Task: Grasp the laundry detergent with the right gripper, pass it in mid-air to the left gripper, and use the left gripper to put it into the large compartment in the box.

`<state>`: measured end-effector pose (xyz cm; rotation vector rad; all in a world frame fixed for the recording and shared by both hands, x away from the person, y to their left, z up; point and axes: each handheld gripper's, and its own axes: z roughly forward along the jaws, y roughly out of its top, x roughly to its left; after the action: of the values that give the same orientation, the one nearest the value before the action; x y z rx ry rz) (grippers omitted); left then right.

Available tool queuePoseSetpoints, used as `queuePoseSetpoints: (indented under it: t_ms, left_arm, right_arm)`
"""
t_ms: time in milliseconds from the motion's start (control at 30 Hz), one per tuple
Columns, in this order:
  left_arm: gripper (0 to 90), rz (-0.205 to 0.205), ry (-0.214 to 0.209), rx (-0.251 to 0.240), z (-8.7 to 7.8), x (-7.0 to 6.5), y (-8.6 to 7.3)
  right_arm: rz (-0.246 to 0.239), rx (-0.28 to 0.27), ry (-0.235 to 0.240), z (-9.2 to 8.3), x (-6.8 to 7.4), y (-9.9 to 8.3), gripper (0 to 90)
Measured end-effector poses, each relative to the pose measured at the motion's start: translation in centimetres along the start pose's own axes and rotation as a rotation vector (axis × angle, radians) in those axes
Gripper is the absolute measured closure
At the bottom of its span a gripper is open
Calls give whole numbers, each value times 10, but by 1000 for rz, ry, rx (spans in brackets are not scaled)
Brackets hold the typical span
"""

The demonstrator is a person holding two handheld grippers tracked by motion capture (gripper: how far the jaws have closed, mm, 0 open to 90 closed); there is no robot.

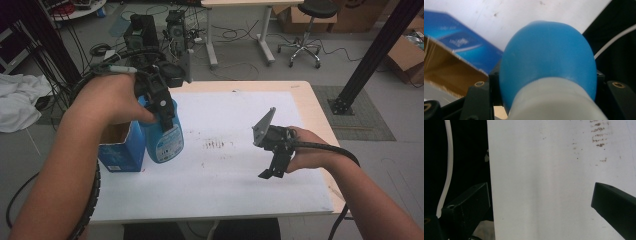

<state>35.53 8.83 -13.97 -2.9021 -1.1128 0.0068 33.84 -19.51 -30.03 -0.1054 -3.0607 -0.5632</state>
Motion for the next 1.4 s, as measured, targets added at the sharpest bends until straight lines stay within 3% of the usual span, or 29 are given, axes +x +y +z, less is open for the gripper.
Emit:
queuePoseSetpoints:
  t_ms: [233, 533, 667, 733, 833, 1133, 1400]
  left_arm:
    - [384, -172, -10, -11, -10, 19, -6]
    - [385, -317, -5, -8, -28, 44, -16]
    - [385, -409, -12, -12, -35, 57, -24]
    - [385, -424, -14, -12, -36, 60, -26]
    - [385, -492, -20, -11, -41, 76, -34]
    - [385, -616, -30, -16, -44, 103, -53]
    - [385, -693, -14, -37, -44, 120, -65]
  right_arm:
    - [3, 35, 3, 0, -3, -4, 19]
    - [-2, 48, 6, -1, -6, -4, 23]
    - [-5, 53, 6, -2, -6, -3, 26]
    - [-10, 54, 1, -3, -6, -2, 26]
    - [-10, 59, 2, -4, -7, -2, 25]
    - [-7, 65, 5, -4, -9, -2, 26]
    - [-5, 69, 11, -2, -12, -4, 26]
